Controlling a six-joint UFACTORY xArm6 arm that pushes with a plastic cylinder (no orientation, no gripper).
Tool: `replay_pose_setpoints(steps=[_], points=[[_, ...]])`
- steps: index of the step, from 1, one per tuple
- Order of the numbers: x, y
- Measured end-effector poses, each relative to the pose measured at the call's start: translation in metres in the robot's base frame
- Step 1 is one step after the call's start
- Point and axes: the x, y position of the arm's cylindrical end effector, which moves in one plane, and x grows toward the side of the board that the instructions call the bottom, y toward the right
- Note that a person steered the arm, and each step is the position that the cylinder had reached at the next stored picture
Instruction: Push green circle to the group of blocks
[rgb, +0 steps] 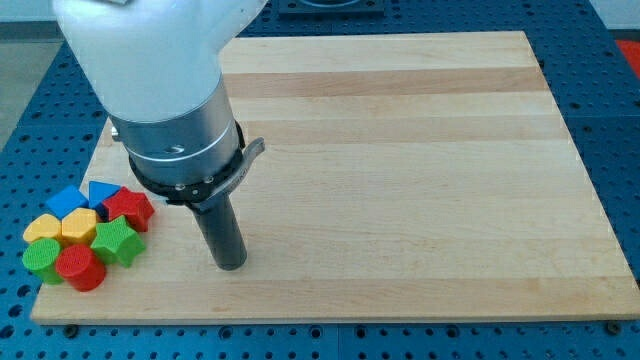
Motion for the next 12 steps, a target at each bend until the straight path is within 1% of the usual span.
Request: replay_pose_setpoints(steps=[1,2,3,4,5,7,8,9,10,11,12], points=[[0.010,0.012],[0.053,0.044],[0.053,0.029],[0.052,-0.049],[0.053,-0.108],[0.051,-0.154],[0.047,-0.194],[0.042,-0.195],[0.009,-0.195],[-0.011,-0.194],[-0.012,-0.184]])
